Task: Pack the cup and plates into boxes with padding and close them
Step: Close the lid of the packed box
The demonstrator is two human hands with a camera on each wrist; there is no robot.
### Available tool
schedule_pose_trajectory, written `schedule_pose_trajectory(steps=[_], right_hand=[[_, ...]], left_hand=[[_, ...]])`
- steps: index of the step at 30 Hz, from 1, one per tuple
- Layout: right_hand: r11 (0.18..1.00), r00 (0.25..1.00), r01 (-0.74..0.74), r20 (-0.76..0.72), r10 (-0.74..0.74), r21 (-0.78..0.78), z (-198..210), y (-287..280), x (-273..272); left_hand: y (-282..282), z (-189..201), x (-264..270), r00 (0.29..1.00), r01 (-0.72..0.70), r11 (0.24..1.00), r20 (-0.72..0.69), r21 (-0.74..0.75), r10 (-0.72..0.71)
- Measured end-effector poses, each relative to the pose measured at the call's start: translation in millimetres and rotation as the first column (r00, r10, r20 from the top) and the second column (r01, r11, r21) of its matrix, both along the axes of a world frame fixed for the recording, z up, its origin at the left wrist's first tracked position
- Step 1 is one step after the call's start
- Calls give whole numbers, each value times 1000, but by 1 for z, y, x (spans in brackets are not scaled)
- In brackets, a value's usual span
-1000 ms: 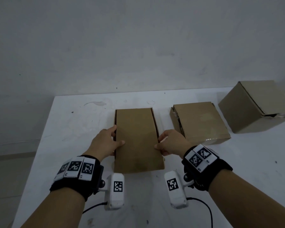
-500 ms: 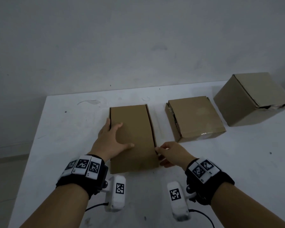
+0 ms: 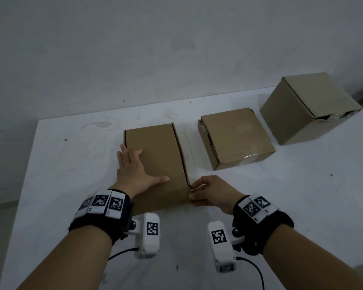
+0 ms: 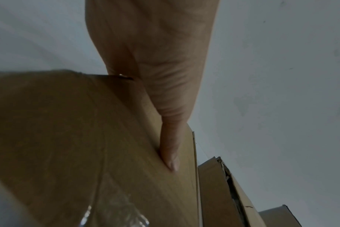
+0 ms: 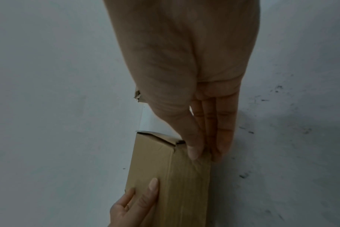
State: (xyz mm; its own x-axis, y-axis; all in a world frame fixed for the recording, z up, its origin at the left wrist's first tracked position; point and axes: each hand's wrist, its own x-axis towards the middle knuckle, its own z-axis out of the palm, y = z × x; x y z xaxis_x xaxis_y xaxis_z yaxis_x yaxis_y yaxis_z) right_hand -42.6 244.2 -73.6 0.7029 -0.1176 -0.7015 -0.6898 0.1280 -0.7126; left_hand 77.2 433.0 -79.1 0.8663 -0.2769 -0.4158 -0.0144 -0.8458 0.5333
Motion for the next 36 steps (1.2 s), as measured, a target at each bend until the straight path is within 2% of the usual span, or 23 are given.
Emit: schedule_pose_trajectory(steps=[5,8,12,14,17,18,19,26,29,32,34,36], right_hand=[[994,996,-75,51,79,-74,-2,1,3],[966,987,-119,75,140,-231,-3,3,5],[866,961,-209,67,267,-454,-4,6,5],[739,913,-326,7,408,-589,-2,7,7],[417,794,-458,-151,588,-785,-1,10,8],[341,768,-469,-185,613,-815,-1,10,8],[288,748,-473,-207,631,-832,0,10,8],[72,639,-472,-285,714,-879,-5,9,10],[48,647,-435,-275,711,-899,-9,12,8],[94,666,-433,-249,703,-896,-7,12,8],[107,649,-444,-237,723,-890,-4,11,13],[42,601,-456,-272,752,-889,-2,13,18]], left_hand=[[0,1,0,1000,-1,1000,8,2,1],[-2,1,-1,1000,7,1000,11,6,-7],[0,1,-1,1000,11,1000,20,-2,-11],[1,1,-1,1000,10,1000,20,-12,-10],[1,0,-1,1000,8,1000,22,-22,-7],[1,0,-1,1000,7,1000,21,-27,-6],[0,0,-1,1000,5,1000,21,-30,-5],[-1,-1,0,999,-2,1000,40,-1,2],[-1,-1,4,999,3,1000,43,6,-3],[0,-1,8,999,14,1000,34,-1,-14],[3,-1,9,999,27,999,40,-19,-26],[5,-1,9,998,31,999,56,-35,-29]])
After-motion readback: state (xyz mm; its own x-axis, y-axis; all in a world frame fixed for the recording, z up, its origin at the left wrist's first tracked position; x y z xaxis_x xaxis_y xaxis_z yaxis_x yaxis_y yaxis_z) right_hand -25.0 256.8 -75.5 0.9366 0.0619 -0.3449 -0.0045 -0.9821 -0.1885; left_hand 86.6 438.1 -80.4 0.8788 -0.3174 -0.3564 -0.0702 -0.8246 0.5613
